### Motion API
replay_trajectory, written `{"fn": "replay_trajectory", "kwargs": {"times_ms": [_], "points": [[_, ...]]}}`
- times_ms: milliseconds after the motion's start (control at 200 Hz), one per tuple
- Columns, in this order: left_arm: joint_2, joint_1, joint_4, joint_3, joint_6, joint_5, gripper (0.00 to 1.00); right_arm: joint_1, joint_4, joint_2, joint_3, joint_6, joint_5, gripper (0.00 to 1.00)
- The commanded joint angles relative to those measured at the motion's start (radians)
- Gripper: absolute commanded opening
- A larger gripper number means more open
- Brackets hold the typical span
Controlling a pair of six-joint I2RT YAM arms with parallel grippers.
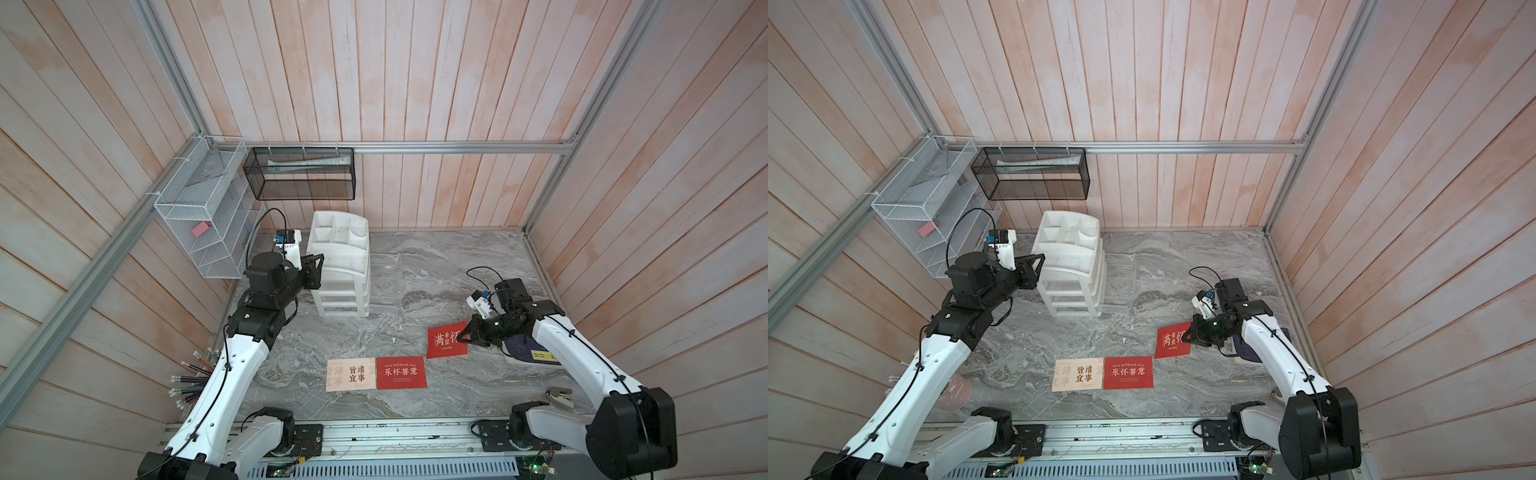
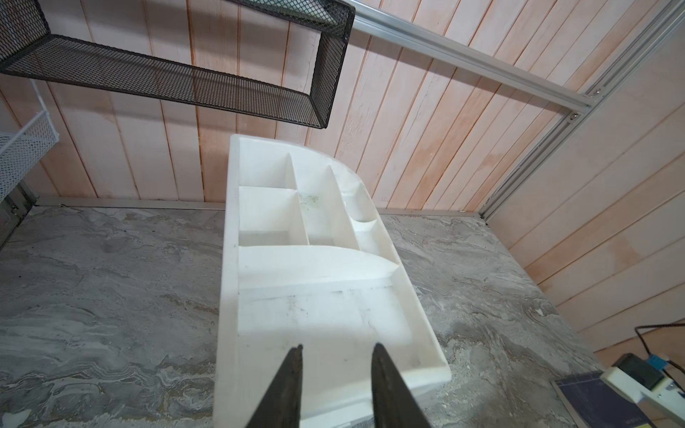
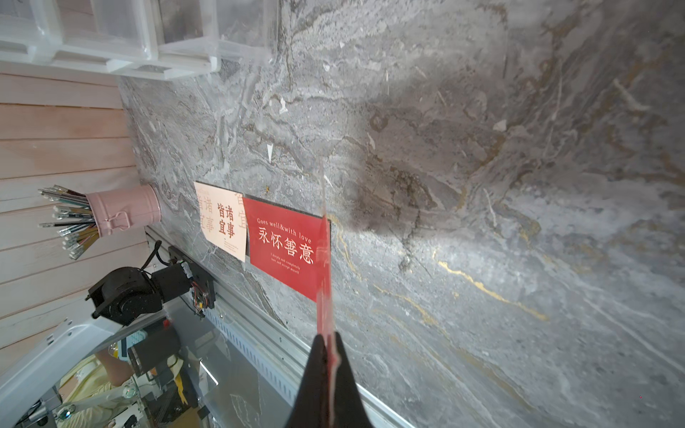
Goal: Take the postcards out of the drawer
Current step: Place the postcard at the center of the board.
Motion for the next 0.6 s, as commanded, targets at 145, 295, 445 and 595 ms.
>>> {"fn": "replay_trajectory", "kwargs": {"times_ms": [145,295,445,595], "points": [[-0.018,0.033,0.026,-0.033,0.011,0.075,0.34,0.057,-0.168,-0.010,0.018,-0.003,0.066,0.00],[-0.010,0.036,0.038,-0.040,0.003,0.090,0.33,0.086,-0.165,-0.028,0.005,0.015,0.080,0.00],[-0.013,0.039,0.032,-0.040,0.006,0.091,0.33,0.131,-0.153,-0.020,-0.018,0.024,0.079,0.00],[-0.014,0.041,0.035,-0.038,0.007,0.090,0.33,0.136,-0.137,-0.026,-0.044,0.036,0.091,0.00]]}}
